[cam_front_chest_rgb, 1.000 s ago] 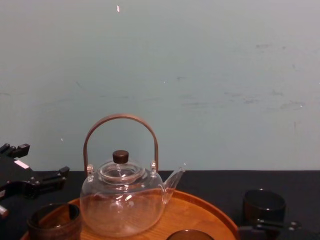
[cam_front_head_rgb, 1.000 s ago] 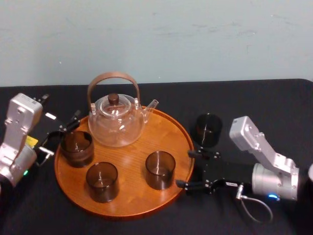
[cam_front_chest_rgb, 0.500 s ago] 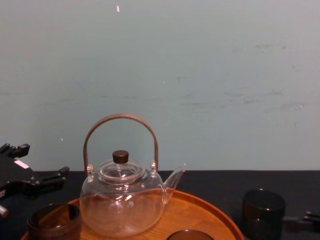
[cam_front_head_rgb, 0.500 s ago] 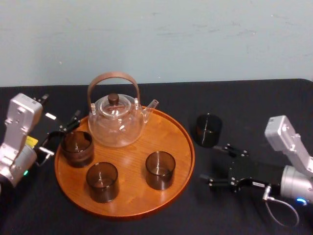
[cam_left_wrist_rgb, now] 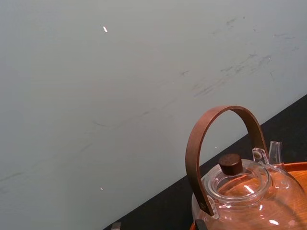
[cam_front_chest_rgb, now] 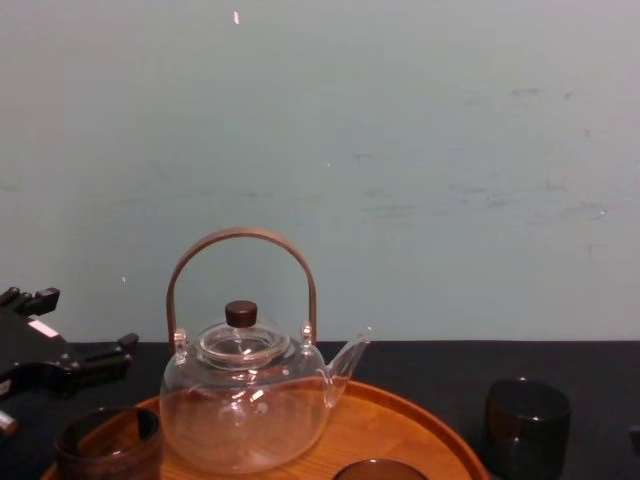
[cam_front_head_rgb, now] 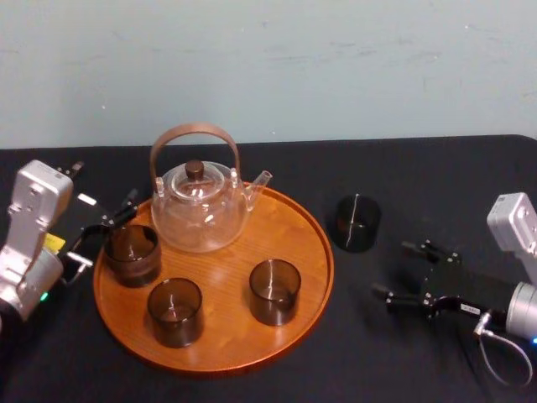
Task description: Pick up the glass from the table and place it on the tray.
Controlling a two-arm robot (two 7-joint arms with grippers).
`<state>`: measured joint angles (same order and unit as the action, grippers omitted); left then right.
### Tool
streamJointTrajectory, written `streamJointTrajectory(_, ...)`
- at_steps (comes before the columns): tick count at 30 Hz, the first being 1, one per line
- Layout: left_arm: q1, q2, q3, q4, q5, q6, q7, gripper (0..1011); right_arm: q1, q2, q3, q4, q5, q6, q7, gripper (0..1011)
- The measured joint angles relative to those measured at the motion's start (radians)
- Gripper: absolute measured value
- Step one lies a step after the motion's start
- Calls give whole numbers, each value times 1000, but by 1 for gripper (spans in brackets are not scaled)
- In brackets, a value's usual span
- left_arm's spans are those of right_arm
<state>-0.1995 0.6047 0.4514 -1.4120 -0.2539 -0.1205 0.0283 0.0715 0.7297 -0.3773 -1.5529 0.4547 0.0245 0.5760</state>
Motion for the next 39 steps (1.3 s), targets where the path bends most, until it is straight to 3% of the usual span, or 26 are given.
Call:
streamJointTrajectory(11,0,0,0,0,0,0,0,1001,11,-49,49,40,-13,62,-88,1002)
streamJointTrajectory(20,0,0,0,0,0,0,0,1001,45,-88,65,75,-27,107,-115,1002)
streamJointTrajectory(39,0,0,0,0,0,0,0,1001,174,-156,10,187,-57,169,-74,1002)
